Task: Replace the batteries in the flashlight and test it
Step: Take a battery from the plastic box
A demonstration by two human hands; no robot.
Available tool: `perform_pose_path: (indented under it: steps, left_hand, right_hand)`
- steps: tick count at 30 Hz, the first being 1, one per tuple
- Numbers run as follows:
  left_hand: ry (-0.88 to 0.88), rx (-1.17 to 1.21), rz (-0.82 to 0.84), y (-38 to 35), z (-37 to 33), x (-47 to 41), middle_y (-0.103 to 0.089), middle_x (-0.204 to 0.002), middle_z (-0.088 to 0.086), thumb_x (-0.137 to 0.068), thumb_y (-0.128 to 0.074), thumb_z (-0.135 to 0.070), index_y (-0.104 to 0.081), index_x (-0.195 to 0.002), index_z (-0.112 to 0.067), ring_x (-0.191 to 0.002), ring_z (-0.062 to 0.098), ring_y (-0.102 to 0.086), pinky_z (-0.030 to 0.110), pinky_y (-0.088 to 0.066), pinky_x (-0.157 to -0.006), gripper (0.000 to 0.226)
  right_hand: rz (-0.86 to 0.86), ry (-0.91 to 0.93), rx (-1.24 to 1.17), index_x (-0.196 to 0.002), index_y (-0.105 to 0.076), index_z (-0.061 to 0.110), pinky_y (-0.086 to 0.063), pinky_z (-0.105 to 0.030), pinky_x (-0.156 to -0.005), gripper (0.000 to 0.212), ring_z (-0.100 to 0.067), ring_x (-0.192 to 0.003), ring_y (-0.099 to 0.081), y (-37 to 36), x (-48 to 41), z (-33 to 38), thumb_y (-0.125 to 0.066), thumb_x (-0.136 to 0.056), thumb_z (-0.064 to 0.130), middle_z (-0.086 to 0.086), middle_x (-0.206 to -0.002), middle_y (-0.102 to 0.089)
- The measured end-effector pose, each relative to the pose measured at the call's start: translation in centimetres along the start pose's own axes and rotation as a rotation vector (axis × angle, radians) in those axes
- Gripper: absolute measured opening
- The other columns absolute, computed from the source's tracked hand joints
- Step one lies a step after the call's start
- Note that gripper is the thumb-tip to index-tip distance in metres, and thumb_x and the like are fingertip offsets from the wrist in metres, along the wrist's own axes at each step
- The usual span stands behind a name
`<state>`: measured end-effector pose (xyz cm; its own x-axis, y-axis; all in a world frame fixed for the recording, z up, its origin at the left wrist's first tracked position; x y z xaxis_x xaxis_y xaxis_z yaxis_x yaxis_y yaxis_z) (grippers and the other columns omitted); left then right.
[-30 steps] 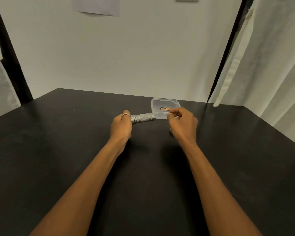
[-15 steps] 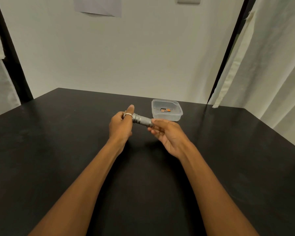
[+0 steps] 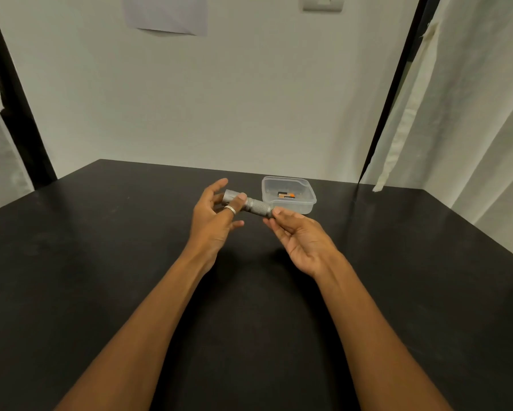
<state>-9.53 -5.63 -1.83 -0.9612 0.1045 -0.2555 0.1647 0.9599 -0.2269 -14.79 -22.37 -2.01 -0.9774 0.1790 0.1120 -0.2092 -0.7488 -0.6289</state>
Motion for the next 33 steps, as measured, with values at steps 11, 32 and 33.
perform_pose_path:
  steps: [11, 32, 33]
  left_hand:
    - [-0.590, -0.983, 0.012, 0.5, 1.3, 0.7, -0.047, -0.136, 0.006, -0.089, -0.076, -0.021, -0.062, -0.135, -0.028, -0.103, 0.017, -0.057, 0.034, -0.058, -0.074, 0.048]
    - [-0.156, -1.014, -0.211, 1.6, 0.4, 0.5, -0.072, -0.104, 0.000, -0.095, -0.066, -0.045, -0.063, -0.117, -0.019, -0.097, 0.024, -0.068, 0.035, -0.050, -0.075, 0.034]
    - [-0.130, -1.010, -0.214, 1.6, 0.3, 0.6, -0.072, -0.104, 0.000, -0.094, -0.067, -0.045, -0.063, -0.117, -0.019, -0.097, 0.024, -0.068, 0.036, -0.051, -0.076, 0.035]
  right_hand:
    - [-0.025, 0.043, 0.043, -0.111, -0.071, -0.005, -0.063, -0.025, -0.082, 0.020, -0.029, -0.102, -0.076, 0.0, 0.1, 0.2, -0.071, -0.091, -0.001, -0.021, -0.113, -0.076]
    - [-0.187, 0.283, -0.013, -0.119, -0.068, -0.009, -0.064, -0.029, -0.080, 0.029, -0.030, -0.103, -0.076, 0.1, 0.0, 1.2, -0.073, -0.091, -0.001, -0.023, -0.119, -0.073]
    - [-0.187, 0.281, -0.015, -0.119, -0.068, -0.009, -0.064, -0.028, -0.078, 0.029, -0.030, -0.102, -0.076, 0.1, 0.0, 1.1, -0.073, -0.091, -0.001, -0.023, -0.119, -0.073]
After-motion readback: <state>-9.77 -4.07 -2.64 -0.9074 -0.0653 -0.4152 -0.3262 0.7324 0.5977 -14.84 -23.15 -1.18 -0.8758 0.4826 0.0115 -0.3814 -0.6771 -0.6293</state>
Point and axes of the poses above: each hand's wrist, its own x-axis away from the middle knuckle, its own y-axis out of the back of the hand, z = x × y, the point moved 1 cm from there along -x, towards the middle knuckle
